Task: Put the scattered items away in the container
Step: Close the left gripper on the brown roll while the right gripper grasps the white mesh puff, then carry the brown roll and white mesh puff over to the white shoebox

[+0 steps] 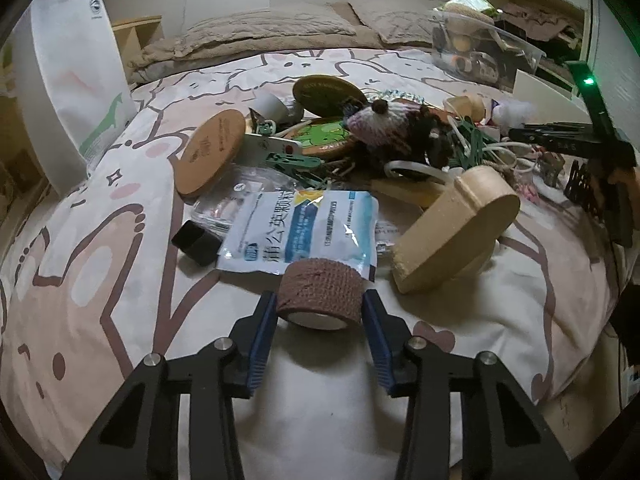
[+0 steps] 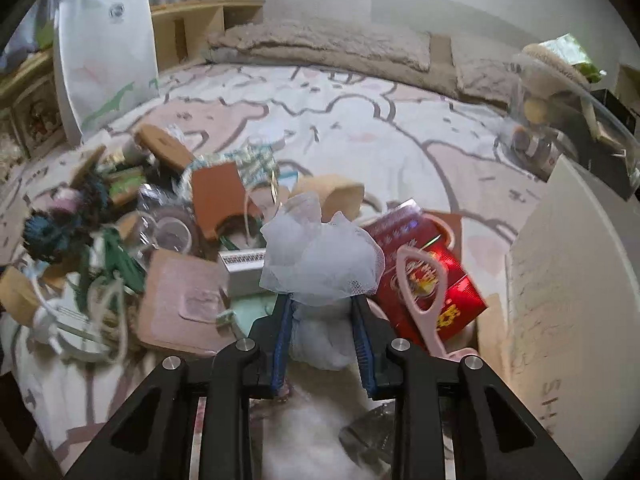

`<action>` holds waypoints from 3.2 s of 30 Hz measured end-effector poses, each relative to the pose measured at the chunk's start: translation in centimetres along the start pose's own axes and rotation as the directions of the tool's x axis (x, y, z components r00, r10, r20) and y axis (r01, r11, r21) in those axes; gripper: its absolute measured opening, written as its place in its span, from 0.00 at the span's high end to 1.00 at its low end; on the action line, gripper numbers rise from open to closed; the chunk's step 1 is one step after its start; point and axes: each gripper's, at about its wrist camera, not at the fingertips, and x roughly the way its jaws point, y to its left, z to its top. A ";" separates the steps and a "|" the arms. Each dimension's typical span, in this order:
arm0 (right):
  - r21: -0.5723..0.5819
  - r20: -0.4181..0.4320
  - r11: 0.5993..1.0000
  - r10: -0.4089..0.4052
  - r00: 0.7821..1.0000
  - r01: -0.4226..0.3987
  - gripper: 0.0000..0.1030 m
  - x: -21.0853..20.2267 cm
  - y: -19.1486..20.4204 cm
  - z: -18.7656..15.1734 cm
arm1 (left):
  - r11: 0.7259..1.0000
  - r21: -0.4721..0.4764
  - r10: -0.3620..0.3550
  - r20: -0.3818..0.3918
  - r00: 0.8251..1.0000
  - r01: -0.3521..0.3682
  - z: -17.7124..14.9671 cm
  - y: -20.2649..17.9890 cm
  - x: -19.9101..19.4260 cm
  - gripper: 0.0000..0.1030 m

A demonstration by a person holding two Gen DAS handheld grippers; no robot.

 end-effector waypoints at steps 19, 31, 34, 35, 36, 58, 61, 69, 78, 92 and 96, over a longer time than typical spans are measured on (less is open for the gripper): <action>0.026 0.084 0.995 0.092 0.992 -0.094 0.71 -4.6 -0.1 0.9 | 0.995 -0.048 0.086 0.066 0.994 -0.083 1.6 0.4 -2.8 0.58; 0.008 0.162 0.992 0.126 0.979 -0.129 0.71 -7.7 0.7 1.8 | 0.992 -0.111 0.075 0.156 0.985 -0.058 5.0 -0.3 -4.2 0.58; 0.002 0.173 0.992 0.123 0.977 -0.125 0.71 -8.1 0.4 1.8 | 0.992 -0.117 0.061 0.177 0.982 -0.040 6.0 -0.9 -4.3 0.58; 0.002 0.176 0.992 0.123 0.977 -0.126 0.71 -8.3 0.4 1.8 | 0.992 -0.116 0.060 0.181 0.982 -0.039 6.1 -1.2 -4.3 0.58; 0.001 0.179 0.992 0.123 0.976 -0.125 0.71 -8.5 0.3 1.8 | 0.993 -0.114 0.058 0.186 0.981 -0.037 6.4 -1.5 -4.2 0.58; -0.017 0.253 0.995 0.099 0.962 -0.098 0.71 -12.3 -1.8 1.0 | 0.997 -0.079 0.014 0.276 0.961 0.008 11.1 -7.4 -4.6 0.58; -0.014 0.265 0.995 0.101 0.959 -0.101 0.71 -12.9 -2.2 0.9 | 0.998 -0.068 0.007 0.285 0.958 0.013 11.5 -8.3 -4.7 0.58; -0.002 0.303 0.995 0.094 0.948 -0.098 0.71 -14.9 -3.6 1.0 | 0.997 -0.058 -0.031 0.314 0.949 0.052 13.2 -10.7 -5.2 0.58; 0.007 0.368 0.997 0.074 0.927 -0.083 0.71 -18.1 -5.5 1.0 | 0.998 0.015 -0.067 0.342 0.937 0.066 15.1 -14.5 -6.1 0.58; 0.029 0.422 1.000 -0.001 0.906 -0.012 0.71 -21.8 -8.7 1.7 | 0.985 0.143 -0.143 0.409 0.901 0.091 18.7 -21.2 -8.6 0.58; 0.039 0.435 0.999 -0.046 0.899 0.032 0.71 -22.9 -9.8 2.4 | 0.981 0.162 -0.170 0.422 0.890 0.110 20.0 -23.0 -9.0 0.58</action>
